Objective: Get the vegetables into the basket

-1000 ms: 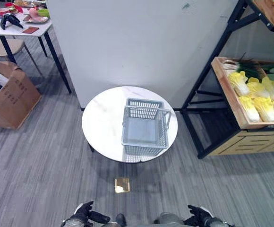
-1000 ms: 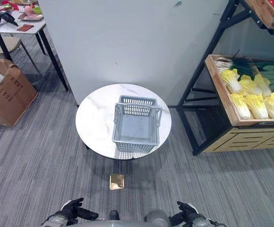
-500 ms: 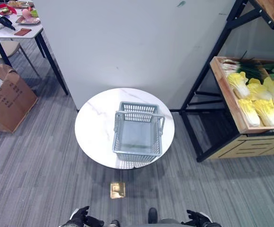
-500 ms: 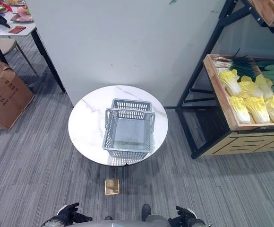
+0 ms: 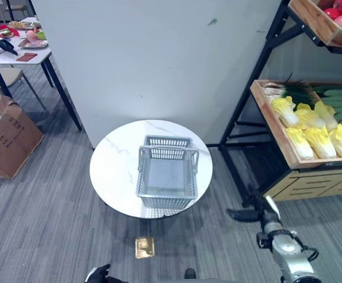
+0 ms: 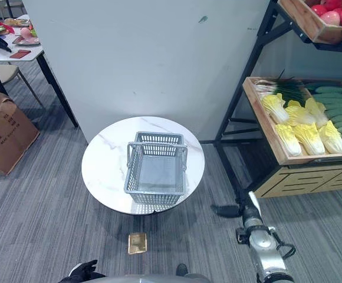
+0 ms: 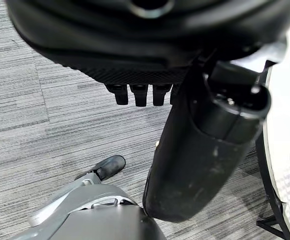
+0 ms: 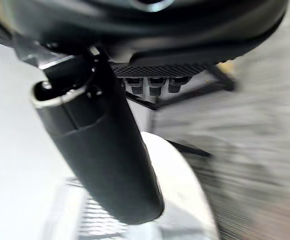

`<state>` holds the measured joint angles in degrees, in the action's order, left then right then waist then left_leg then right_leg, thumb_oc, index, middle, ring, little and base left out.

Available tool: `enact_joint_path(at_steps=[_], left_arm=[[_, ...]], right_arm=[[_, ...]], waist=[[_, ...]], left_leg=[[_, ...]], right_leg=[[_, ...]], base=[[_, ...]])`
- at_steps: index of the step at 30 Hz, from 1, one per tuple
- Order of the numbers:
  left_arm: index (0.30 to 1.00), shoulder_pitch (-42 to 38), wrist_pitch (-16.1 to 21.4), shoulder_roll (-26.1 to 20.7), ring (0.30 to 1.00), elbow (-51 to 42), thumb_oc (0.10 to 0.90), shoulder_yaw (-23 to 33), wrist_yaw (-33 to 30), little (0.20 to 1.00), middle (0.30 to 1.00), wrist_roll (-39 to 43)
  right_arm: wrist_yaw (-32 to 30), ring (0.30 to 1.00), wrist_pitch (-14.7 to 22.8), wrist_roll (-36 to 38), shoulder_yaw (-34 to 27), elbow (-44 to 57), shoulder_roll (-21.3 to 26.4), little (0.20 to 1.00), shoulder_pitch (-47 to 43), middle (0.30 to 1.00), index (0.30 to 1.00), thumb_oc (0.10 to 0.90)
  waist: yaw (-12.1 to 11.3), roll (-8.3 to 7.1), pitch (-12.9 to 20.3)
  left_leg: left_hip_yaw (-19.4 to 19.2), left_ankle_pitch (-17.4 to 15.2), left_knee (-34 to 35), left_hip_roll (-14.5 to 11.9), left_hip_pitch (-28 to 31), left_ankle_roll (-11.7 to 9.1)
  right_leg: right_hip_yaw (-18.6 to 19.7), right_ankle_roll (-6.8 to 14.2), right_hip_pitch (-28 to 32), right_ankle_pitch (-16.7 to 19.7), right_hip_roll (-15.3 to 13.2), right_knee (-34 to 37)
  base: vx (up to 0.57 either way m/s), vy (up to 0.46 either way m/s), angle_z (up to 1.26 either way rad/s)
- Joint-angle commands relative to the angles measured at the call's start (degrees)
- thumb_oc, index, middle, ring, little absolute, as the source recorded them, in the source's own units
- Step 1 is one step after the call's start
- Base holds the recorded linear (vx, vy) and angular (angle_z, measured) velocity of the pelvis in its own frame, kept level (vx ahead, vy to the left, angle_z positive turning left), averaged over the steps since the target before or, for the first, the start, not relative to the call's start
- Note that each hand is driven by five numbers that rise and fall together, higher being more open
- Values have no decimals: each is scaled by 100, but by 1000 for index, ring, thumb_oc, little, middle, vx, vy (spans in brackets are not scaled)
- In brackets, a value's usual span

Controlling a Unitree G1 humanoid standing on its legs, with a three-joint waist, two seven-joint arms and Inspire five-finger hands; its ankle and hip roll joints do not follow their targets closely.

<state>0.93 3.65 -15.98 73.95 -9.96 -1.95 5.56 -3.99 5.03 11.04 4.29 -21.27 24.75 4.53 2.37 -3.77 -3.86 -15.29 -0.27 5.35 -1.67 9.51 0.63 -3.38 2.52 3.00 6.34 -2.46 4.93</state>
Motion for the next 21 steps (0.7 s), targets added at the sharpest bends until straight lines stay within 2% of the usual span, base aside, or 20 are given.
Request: enact_joint_path(at_steps=[1, 2, 3, 5, 9, 14, 21], left_arm=[[1000, -383, 54, 43, 1000, 279, 900, 89, -76, 1000, 1000, -192], [1000, -383, 54, 43, 1000, 279, 900, 90, -76, 1000, 1000, -192], [1000, -378, 38, 55, 1000, 288, 900, 80, -77, 1000, 1000, -236], [1000, -379, 37, 55, 1000, 288, 900, 83, -77, 1000, 1000, -236], [1000, -353, 12, 74, 1000, 273, 900, 1, -101, 1000, 1000, -256], [1000, -218, -85, -2, 1000, 385, 900, 35, -129, 1000, 1000, -329], [1000, -226, -74, -96, 1000, 360, 900, 35, -194, 1000, 1000, -237]], right_arm=[[91, 1000, 596, -228, -54, 781, 256, 1000, -766, 1000, 1000, 900], [91, 1000, 596, -228, -54, 781, 256, 1000, -766, 1000, 1000, 900], [242, 1000, 599, -300, 248, 1247, 337, 1000, -1088, 1000, 1000, 900], [242, 1000, 600, -300, 251, 1244, 337, 1000, -1093, 1000, 1000, 900], [387, 1000, 548, -250, 743, 1569, 268, 1000, -1605, 1000, 1000, 900], [483, 1000, 377, -149, 1454, 1277, 123, 1000, -2642, 1000, 1000, 900], [412, 1000, 233, -209, 2018, 606, 129, 1000, -3838, 1000, 1000, 900]], waist=[[-122, -81, -10], [-121, -81, -10], [-207, -118, 2], [-200, -119, 2], [-350, -211, -21], [-634, -369, -52], [-924, -507, -115]], left_leg=[[212, -334, -114, 188, 21, 118], [213, -334, -114, 188, 21, 118], [259, -345, -134, 192, -5, 126], [264, -346, -139, 192, -10, 126], [314, -426, -271, 190, -86, 148], [322, -504, -309, 216, -93, 213], [425, -473, -176, 298, -104, 278]], right_leg=[[154, 336, 233, -468, -174, -337], [153, 336, 233, -469, -175, -337], [103, 342, 246, -470, -187, -352], [98, 343, 244, -471, -188, -354], [24, 354, 257, -466, -208, -363], [61, 409, 265, -338, -233, -370], [-12, 480, 230, -196, -313, -397]], base=[[18, 9, 6], [39, 30, 7], [21, 21, 6], [16, 20, 6], [22, 32, 12], [24, 73, 4], [18, 85, 2]])
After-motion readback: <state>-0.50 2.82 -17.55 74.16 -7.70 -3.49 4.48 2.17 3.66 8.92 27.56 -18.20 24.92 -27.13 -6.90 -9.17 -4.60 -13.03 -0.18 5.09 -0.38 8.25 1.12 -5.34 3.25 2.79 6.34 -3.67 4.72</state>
